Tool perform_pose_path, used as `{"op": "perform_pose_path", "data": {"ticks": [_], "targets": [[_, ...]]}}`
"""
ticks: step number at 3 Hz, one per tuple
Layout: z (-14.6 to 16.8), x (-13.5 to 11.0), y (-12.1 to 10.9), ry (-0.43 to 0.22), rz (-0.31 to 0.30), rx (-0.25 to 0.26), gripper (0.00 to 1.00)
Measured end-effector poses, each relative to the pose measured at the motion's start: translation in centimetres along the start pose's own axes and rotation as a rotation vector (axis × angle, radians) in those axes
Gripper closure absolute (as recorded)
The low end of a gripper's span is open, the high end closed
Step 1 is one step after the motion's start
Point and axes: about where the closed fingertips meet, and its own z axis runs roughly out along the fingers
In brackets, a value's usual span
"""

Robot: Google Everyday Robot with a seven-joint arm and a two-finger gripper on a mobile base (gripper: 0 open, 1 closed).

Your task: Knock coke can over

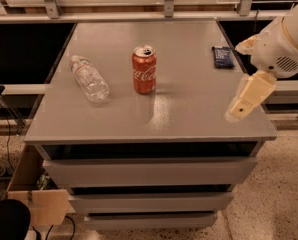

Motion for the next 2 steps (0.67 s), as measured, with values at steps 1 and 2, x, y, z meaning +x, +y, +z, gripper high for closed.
{"op": "perform_pose_path", "data": {"ticks": [1, 2], "targets": [[1.43, -0.55, -0.72, -0.048, 0.015, 0.0, 0.0], [1.31, -0.51, -0.58, -0.042, 0.013, -0.002, 0.0]]}}
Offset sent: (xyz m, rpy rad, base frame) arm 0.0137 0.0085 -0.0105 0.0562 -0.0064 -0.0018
